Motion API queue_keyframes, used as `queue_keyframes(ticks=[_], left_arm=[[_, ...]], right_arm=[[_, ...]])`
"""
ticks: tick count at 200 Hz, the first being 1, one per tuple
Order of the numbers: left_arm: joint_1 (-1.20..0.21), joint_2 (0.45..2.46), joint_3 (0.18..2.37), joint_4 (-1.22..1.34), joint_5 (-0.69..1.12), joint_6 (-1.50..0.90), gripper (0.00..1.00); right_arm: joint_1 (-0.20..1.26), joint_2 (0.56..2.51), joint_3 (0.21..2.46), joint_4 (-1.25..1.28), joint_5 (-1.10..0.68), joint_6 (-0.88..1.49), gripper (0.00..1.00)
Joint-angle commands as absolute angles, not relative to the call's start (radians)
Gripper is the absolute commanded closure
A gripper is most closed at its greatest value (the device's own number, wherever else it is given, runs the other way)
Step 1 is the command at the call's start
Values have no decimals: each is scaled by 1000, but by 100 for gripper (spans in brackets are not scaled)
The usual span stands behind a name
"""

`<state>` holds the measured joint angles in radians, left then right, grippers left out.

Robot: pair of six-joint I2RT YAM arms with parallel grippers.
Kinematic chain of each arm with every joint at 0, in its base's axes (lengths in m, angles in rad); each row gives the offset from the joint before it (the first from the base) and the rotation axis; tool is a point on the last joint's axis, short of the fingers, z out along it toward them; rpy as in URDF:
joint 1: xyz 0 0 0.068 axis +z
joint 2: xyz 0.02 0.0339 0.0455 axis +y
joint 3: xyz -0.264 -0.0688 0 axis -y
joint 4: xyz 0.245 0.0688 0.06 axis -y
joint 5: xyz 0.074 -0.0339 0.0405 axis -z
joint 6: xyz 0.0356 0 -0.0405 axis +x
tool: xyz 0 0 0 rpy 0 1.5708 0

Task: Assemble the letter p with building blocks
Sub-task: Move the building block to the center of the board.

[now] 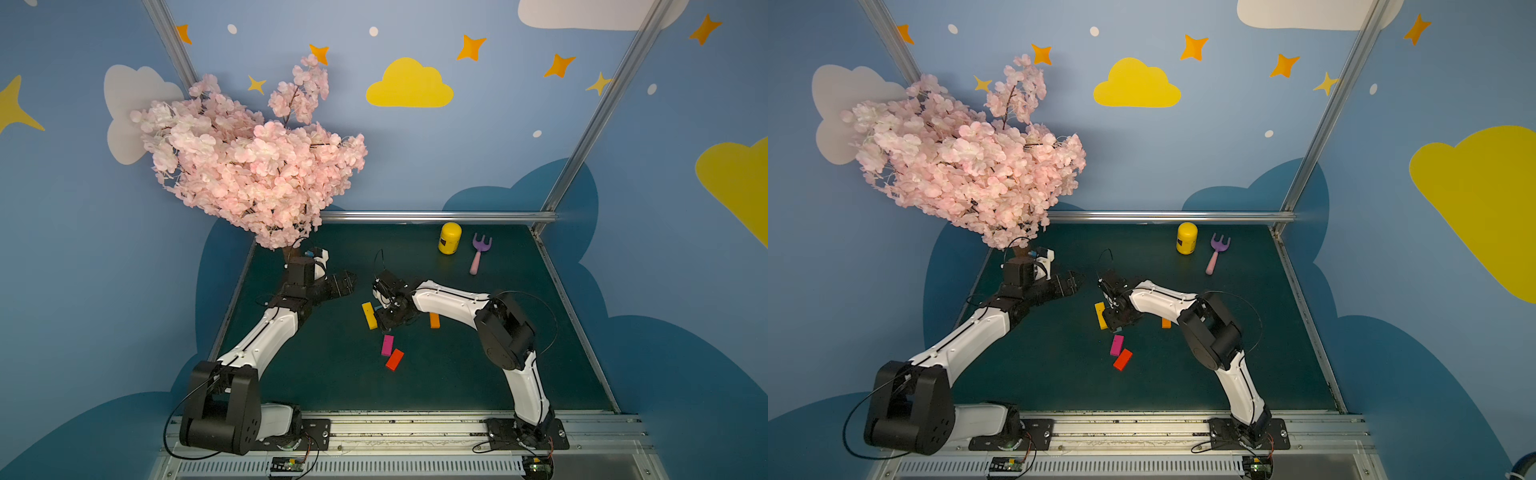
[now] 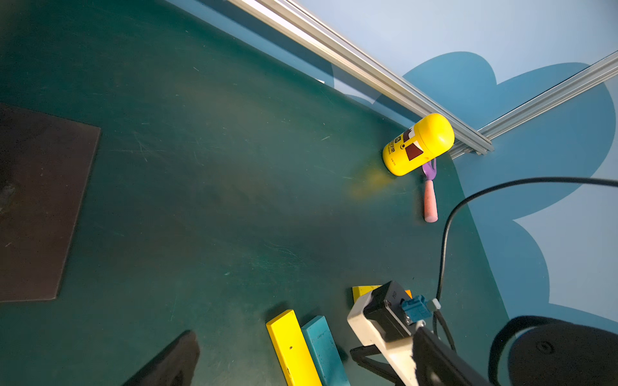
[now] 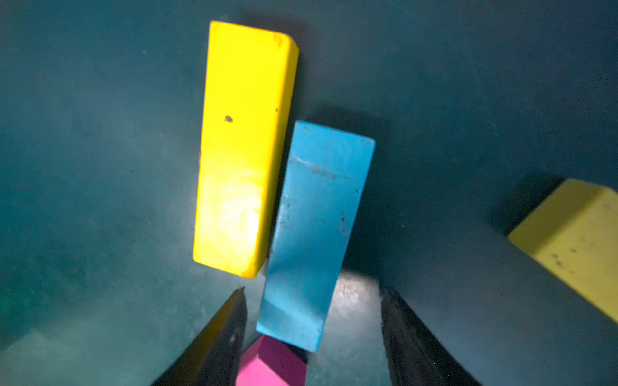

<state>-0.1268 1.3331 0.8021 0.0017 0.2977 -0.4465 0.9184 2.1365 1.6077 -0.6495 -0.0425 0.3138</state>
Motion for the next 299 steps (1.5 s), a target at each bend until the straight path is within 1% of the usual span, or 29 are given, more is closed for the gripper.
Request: queue_keyframes(ticks=[1,13,55,73,100,141,256,288,299], left_arm=[[-120,1320,795,14,314,-447,0],[-120,1322,792,15,313,-447,0],[-115,1323,788,18,316,-448,0],[-115,1323,789,20,317,-448,0],[-114,1322,788,19,319,-450,0],[-114,1322,788,21,323,-454,0],[-114,1318,782,39,341,-471,0],[-114,1322,782,41,346,-475,0],[-114,1321,783,43,349,-477,0]], right_arm=[[930,2166,1637,-683,-20,307,38],[931,2171,1643,-688,-14,305,40],[934,2178,1652,-704,7,301,53],[936,2182,1653,-706,18,300,57],[936,2184,1656,-716,30,296,65],[937,2151,1624,-739,62,245,71],[928,1971,1366,-772,135,141,76],[925,1943,1324,-790,146,146,73],[924,1935,1310,-789,147,151,69]])
